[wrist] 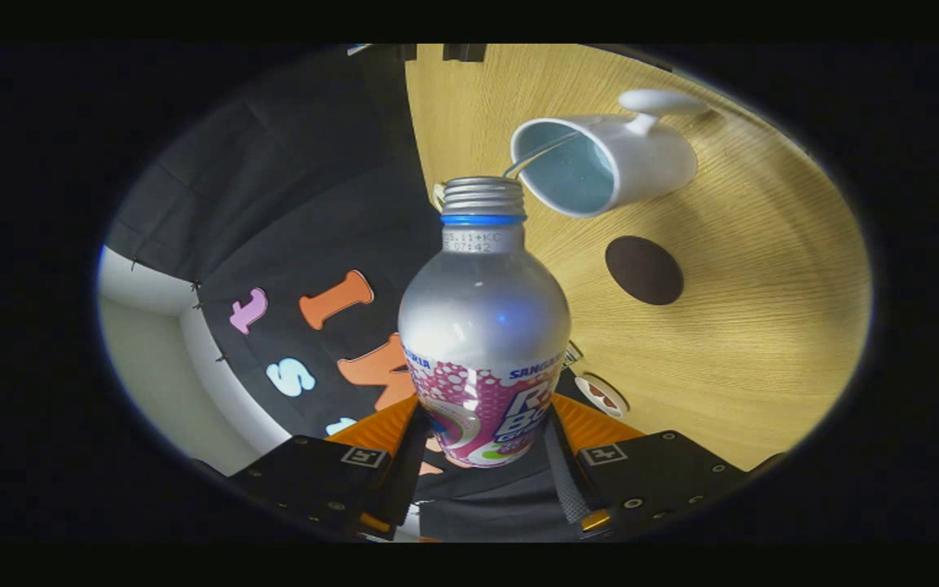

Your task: Take the bottle from table, then pour the juice into the cup, finally place the bottle on the coaster

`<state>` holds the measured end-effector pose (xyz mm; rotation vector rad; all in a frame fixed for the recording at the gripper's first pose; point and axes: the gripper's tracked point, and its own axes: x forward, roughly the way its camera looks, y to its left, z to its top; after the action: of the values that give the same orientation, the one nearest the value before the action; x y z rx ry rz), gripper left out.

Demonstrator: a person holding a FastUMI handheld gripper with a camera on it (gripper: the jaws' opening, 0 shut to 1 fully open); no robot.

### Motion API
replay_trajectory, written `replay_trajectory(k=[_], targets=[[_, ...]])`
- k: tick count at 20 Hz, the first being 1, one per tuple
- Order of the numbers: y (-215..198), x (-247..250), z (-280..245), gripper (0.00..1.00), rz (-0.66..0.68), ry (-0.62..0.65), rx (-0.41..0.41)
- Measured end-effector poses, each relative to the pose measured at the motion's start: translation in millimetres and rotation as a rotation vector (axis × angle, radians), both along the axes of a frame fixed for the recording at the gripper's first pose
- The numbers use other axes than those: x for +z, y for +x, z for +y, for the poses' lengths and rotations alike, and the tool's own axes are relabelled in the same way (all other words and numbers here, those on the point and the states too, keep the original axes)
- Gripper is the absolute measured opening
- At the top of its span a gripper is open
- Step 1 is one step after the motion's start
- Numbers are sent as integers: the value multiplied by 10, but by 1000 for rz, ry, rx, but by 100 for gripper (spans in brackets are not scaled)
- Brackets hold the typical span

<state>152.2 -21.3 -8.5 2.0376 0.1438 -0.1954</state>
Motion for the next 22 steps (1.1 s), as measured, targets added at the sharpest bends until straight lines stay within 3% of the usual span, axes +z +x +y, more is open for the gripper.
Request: replay_trajectory(k=[22], targets=[[84,-30,-73,71,17,71,-9]])
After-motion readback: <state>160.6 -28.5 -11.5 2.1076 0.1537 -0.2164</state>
